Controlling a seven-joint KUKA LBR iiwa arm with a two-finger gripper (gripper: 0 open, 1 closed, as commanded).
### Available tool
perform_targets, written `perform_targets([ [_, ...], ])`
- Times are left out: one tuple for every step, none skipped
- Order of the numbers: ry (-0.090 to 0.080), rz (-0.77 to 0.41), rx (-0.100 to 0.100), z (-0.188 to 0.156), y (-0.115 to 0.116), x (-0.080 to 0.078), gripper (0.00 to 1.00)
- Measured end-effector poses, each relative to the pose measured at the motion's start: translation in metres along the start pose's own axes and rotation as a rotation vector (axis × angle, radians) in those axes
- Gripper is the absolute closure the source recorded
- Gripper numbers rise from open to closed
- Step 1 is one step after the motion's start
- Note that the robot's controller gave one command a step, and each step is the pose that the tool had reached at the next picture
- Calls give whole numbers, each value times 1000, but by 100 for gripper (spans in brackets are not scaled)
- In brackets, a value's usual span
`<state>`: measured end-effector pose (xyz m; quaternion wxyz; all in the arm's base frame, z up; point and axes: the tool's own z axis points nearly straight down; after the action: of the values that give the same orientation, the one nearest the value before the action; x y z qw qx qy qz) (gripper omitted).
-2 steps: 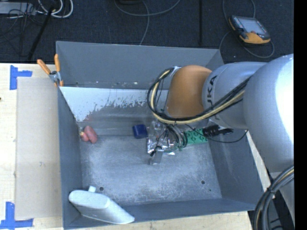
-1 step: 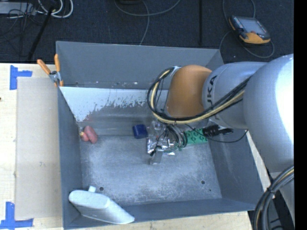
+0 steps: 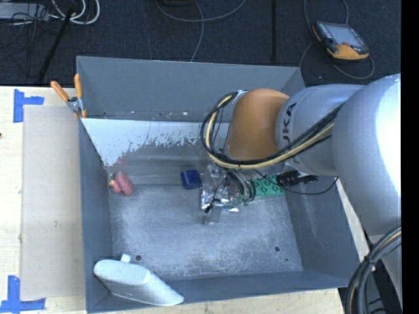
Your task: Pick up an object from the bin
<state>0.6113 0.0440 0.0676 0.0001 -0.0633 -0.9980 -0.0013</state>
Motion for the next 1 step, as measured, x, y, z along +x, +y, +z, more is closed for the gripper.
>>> perform_targets([
  [0, 1, -1, 0, 0, 0, 0],
])
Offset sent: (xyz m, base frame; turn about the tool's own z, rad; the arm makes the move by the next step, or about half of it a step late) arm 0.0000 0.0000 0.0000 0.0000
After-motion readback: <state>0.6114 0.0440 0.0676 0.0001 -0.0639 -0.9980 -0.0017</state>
